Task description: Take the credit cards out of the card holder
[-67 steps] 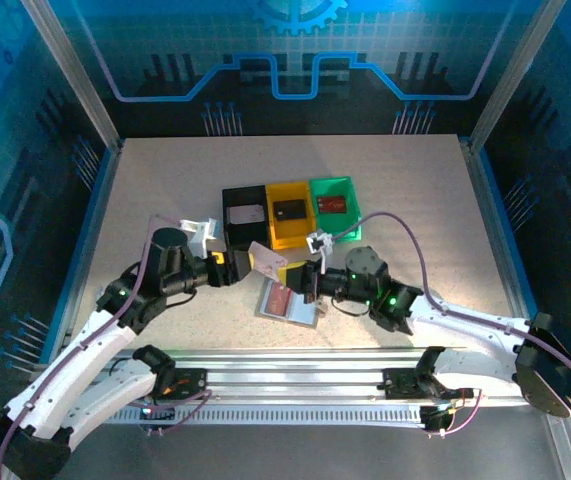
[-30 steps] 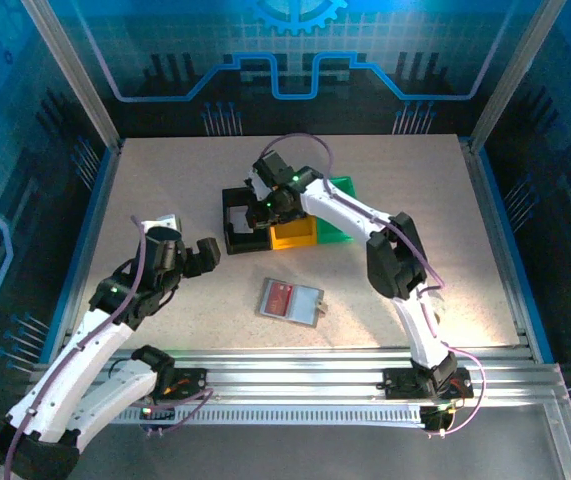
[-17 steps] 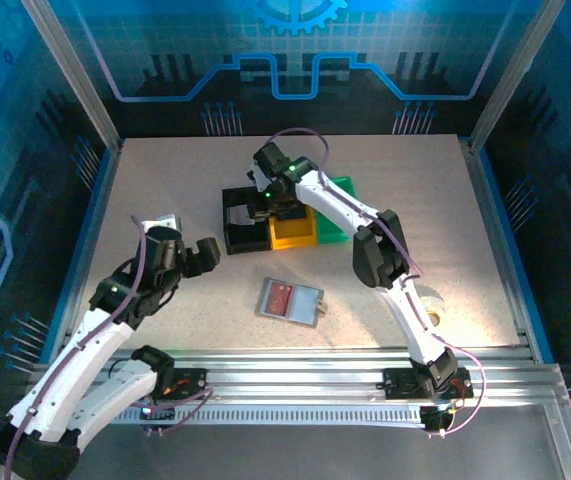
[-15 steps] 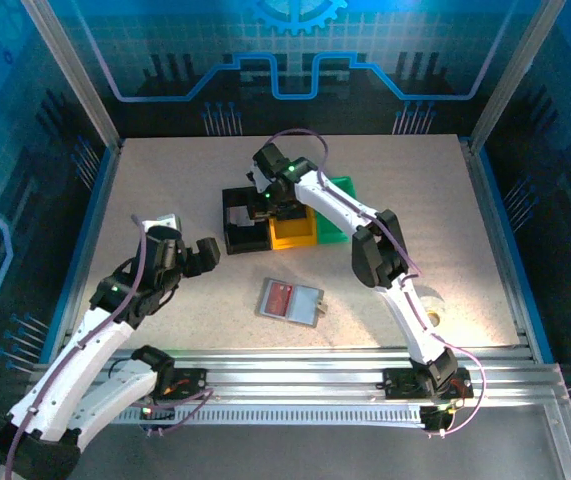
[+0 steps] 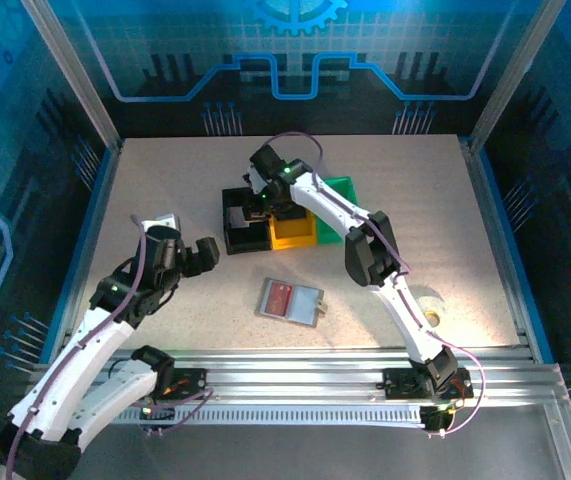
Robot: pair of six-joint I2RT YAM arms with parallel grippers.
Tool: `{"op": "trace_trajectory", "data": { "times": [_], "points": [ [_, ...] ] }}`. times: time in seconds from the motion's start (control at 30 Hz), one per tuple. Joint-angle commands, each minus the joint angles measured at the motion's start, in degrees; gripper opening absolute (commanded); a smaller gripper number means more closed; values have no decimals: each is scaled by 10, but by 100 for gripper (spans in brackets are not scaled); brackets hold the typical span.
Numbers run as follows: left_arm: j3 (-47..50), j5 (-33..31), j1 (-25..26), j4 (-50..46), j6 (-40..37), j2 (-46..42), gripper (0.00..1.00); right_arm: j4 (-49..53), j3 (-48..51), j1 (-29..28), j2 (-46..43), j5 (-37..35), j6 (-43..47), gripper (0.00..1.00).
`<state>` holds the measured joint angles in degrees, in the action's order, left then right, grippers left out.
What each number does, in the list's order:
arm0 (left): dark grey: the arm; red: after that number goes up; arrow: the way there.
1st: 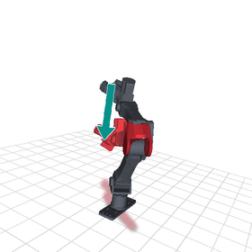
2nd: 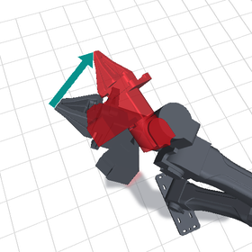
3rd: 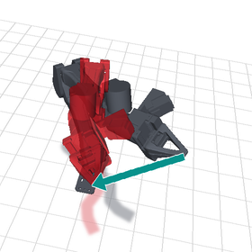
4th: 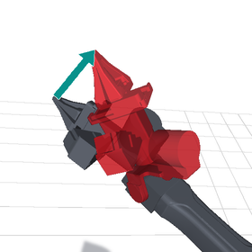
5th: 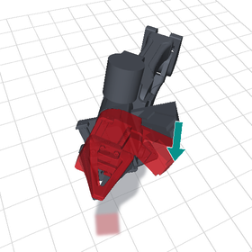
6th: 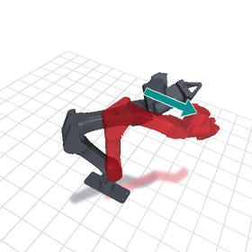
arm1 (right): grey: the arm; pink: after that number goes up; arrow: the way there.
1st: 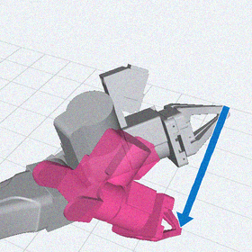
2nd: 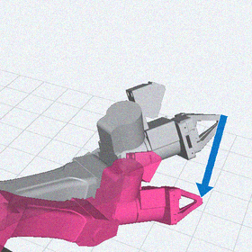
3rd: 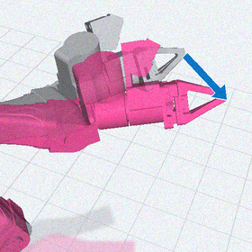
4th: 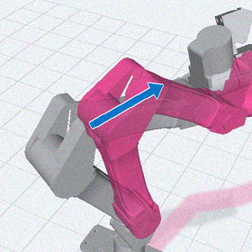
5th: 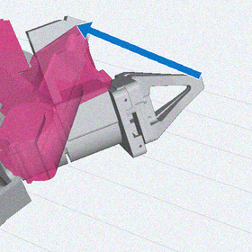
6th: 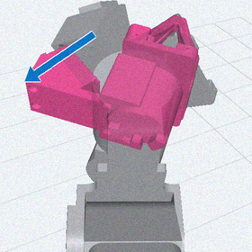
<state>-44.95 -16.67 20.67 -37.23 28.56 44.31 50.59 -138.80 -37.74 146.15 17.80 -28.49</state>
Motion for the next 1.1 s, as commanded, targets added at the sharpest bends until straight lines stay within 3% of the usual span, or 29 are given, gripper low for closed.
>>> {"op": "trace_trajectory", "data": {
  "times": [0.0, 0.4, 1.07],
  "points": [
    [-20, 11, -9, -4, 5, 2, 99, 14, -27, -1, 15, 12, -9, 0],
    [-20, 21, -13, -2, 5, 6, 99, 32, -52, 1, 35, -18, -9, 1],
    [-20, 35, -22, -2, 5, 8, 99, 42, -70, 1, 29, -53, -4, 16]
  ]
}}
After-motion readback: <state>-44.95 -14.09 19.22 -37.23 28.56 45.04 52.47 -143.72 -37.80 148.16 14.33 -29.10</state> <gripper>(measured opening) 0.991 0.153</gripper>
